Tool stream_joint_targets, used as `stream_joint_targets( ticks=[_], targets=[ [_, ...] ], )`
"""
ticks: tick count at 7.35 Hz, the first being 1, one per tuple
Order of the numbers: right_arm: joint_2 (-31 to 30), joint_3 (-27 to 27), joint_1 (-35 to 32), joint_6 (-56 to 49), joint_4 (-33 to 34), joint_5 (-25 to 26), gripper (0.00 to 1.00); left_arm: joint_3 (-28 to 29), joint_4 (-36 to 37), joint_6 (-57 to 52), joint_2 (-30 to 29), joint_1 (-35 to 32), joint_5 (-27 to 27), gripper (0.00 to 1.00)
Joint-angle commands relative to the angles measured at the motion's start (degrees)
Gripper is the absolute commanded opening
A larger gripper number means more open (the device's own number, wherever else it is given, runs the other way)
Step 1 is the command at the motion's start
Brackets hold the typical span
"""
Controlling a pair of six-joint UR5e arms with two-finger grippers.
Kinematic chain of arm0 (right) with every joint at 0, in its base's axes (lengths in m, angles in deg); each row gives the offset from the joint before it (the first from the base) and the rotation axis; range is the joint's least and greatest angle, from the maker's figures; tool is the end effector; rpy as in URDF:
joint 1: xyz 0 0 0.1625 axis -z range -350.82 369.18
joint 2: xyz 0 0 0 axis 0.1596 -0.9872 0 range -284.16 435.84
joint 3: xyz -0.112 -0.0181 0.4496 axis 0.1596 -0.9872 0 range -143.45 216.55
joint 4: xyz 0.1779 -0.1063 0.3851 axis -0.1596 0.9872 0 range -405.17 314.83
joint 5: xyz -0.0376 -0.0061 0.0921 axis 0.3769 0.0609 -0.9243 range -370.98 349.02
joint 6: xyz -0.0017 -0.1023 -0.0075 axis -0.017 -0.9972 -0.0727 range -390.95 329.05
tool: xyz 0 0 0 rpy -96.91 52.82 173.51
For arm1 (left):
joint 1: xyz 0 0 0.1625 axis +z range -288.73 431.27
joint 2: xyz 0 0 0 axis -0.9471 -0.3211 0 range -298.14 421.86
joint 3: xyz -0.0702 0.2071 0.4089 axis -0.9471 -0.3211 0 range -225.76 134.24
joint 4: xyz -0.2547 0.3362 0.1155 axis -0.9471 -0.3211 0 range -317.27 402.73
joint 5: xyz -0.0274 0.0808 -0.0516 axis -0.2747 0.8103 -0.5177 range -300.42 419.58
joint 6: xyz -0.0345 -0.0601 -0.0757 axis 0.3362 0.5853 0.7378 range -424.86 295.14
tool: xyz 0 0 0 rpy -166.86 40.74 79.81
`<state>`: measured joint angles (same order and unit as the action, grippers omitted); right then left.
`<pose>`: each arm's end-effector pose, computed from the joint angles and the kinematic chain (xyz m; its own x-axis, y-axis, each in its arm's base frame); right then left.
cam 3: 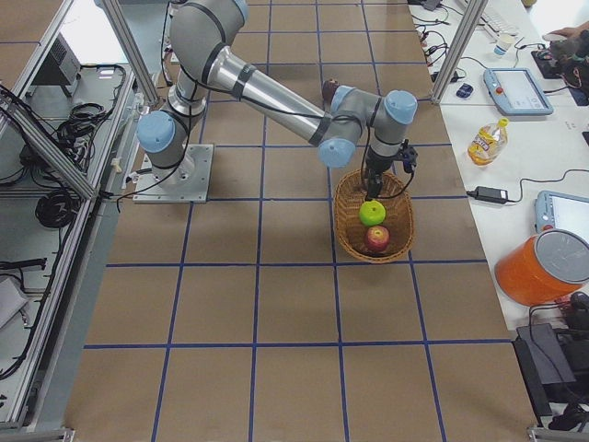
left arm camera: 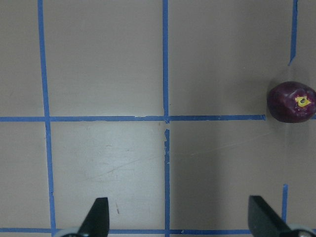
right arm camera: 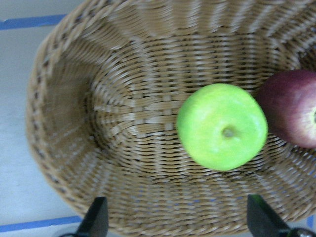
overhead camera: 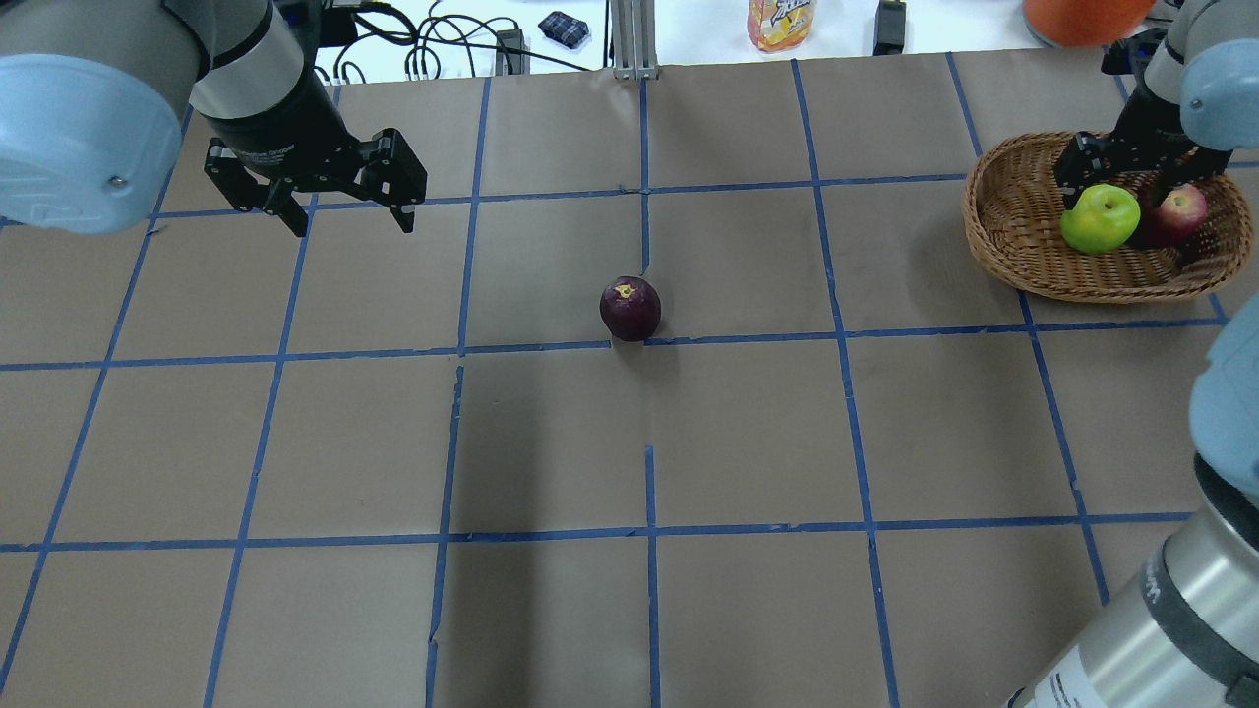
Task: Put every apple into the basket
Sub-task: 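Reach the right gripper to the purple apple at center and grasp it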
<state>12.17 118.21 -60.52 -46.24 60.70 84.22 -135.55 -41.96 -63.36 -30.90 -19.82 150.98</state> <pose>-0.1256 -0.6973 0.3436 -0.9935 0.0830 0.0775 0.0877 0.9944 0.0597 -0.1411 -0.5404 0.5094 -0.9997 -0.0083 -0.0231 -0.0072 0.9988 -0.0489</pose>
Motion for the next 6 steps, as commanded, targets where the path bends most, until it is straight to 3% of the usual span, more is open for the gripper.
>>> stream_joint_targets(
  ticks=[1,3,6],
  targets=[
    [-4.8,0.4,-11.7,15.5,-6.8,-4.9,1.0,0.0,0.0,0.0,0.0,0.0,0.0,1.0],
    [-4.0,0.4,-23.3,32.2,-5.9,-10.5,1.0,0.0,0.0,0.0,-0.1,0.1,-0.1,1.0],
    [2.6,0.1,-34.8,50.9,2.2,-10.7,1.0,0.1,0.1,0.0,-0.1,0.1,-0.1,1.0]
  ],
)
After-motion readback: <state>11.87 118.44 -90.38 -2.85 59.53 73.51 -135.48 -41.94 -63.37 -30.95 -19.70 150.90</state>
